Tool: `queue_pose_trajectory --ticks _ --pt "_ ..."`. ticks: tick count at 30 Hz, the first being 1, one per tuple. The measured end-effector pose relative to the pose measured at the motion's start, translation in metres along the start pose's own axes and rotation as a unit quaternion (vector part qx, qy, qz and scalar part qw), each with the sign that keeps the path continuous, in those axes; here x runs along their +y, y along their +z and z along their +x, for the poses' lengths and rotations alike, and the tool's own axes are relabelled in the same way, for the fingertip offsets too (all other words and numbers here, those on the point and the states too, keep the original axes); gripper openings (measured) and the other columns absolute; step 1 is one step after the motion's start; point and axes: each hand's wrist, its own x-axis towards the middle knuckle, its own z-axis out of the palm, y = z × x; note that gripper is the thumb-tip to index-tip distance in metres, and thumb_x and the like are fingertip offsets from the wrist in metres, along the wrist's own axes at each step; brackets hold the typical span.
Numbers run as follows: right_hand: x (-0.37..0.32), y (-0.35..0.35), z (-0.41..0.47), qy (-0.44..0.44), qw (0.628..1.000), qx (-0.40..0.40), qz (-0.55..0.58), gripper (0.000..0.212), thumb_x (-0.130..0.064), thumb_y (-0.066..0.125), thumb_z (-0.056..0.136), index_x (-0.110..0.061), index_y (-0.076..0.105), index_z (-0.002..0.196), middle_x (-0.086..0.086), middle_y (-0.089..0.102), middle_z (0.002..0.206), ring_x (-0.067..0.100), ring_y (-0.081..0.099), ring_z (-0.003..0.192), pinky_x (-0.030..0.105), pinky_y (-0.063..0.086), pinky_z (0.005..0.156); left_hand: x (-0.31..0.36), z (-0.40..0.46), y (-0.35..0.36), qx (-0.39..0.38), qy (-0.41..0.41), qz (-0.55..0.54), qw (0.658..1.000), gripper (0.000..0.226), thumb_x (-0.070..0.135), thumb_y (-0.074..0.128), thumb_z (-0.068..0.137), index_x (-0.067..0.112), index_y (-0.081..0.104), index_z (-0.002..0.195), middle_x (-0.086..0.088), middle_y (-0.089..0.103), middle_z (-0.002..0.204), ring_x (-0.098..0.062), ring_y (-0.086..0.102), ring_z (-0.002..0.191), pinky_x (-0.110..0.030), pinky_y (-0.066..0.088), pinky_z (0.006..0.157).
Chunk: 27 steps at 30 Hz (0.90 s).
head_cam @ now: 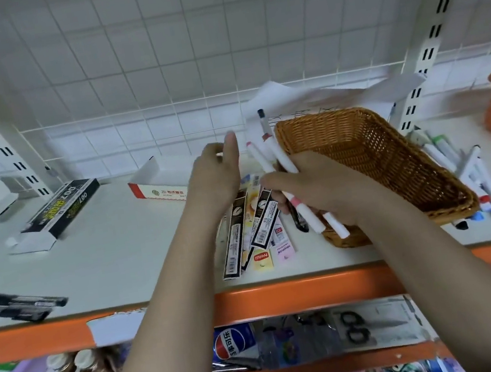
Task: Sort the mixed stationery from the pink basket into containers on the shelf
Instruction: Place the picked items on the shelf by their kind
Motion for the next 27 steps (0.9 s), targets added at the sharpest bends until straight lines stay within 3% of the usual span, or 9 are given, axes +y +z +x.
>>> queue_pose_trajectory --ticks 3,5,8,10,12,15,20,23,27 --pt "-0.003 -0.003 -0.014 0.001 0.995 -0.087 0.053 0.019 -0.023 0.057 0.091 -0.01 0.056 0.076 -0.002 0.054 0.057 0.014 0.053 0.061 0.018 0.04 0.046 0.028 -0.015 -0.003 -0.207 -0.055 -0.268 0.939 0.041 0.051 0.042 0.095 0.02 0.068 0.087 0.0 0.064 0.077 -0.012 0.061 0.064 -0.025 0.052 0.061" --pt "-0.003 -0.011 -0.026 -0.016 0.996 -0.086 0.027 0.019 -0.019 0.052 0.092 -0.009 0.058 0.077 -0.002 0.059 0.059 0.015 0.056 0.062 0.022 0.043 0.05 0.039 -0.018 0.004 -0.242 -0.072 -0.338 0.907 0.034 0.039 0.049 0.095 0.018 0.061 0.071 0.005 0.055 0.061 -0.007 0.051 0.045 -0.016 0.043 0.043" --pt "0.0 -0.035 -0.05 -0.058 0.997 -0.031 -0.038 0.018 -0.011 0.044 0.092 -0.007 0.061 0.096 -0.004 0.071 0.069 0.01 0.068 0.065 0.02 0.054 0.063 0.067 -0.014 0.031 -0.217 -0.028 -0.296 0.93 0.036 0.042 0.045 0.097 0.02 0.057 0.07 0.007 0.05 0.061 -0.006 0.043 0.042 -0.015 0.034 0.041" --pt "0.004 -0.057 -0.069 -0.067 0.996 0.041 -0.049 0.02 -0.011 0.042 0.094 -0.01 0.059 0.106 -0.006 0.073 0.074 0.006 0.069 0.063 0.011 0.048 0.054 0.096 -0.01 0.053 -0.19 -0.001 -0.3 0.935 0.039 0.042 0.04 0.099 0.019 0.056 0.071 0.006 0.051 0.057 -0.006 0.042 0.039 -0.018 0.029 0.04" --pt "0.017 -0.087 -0.082 -0.074 0.974 0.201 -0.074 0.016 -0.014 0.04 0.097 -0.017 0.054 0.105 -0.004 0.072 0.075 0.001 0.065 0.055 0.01 0.04 0.045 0.125 -0.006 0.077 -0.174 -0.002 -0.345 0.922 0.038 0.037 0.037 0.1 0.016 0.052 0.072 0.004 0.048 0.056 -0.007 0.038 0.036 -0.017 0.02 0.037" --pt "0.05 -0.145 -0.083 -0.038 0.92 0.388 0.037 0.016 -0.011 0.035 0.098 -0.01 0.049 0.107 0.005 0.066 0.074 0.005 0.061 0.044 0.013 0.037 0.037 0.15 -0.003 0.109 -0.155 -0.028 -0.303 0.94 0.036 0.033 0.038 0.098 0.015 0.049 0.068 -0.001 0.043 0.061 -0.01 0.036 0.041 -0.014 0.018 0.036" --pt "0.111 -0.193 -0.038 0.161 0.931 0.314 -0.097 0.02 -0.013 0.044 0.095 -0.002 0.057 0.084 0.024 0.068 0.09 0.017 0.052 0.052 0.025 0.039 0.048 0.149 -0.016 0.146 -0.223 -0.029 -0.18 0.958 0.04 0.039 0.037 0.1 0.012 0.055 0.077 -0.002 0.047 0.066 -0.008 0.036 0.044 -0.015 0.023 0.035" --pt "0.112 -0.191 -0.027 0.189 0.926 0.263 -0.194 0.033 -0.021 0.048 0.095 0.009 0.061 0.1 0.025 0.063 0.093 0.02 0.047 0.058 0.027 0.034 0.05 0.137 -0.014 0.149 -0.219 -0.034 -0.175 0.959 0.041 0.04 0.038 0.1 0.011 0.057 0.079 -0.004 0.05 0.065 -0.011 0.039 0.044 -0.016 0.028 0.036" --pt "0.091 -0.175 -0.027 0.113 0.923 0.265 -0.256 0.043 -0.026 0.045 0.097 0.003 0.048 0.13 0.021 0.051 0.133 0.031 0.051 0.116 0.03 0.039 0.089 0.116 -0.013 0.129 -0.169 -0.055 -0.225 0.958 0.034 0.034 0.04 0.099 0.015 0.057 0.076 0.001 0.052 0.051 -0.008 0.046 0.04 -0.015 0.035 0.038"
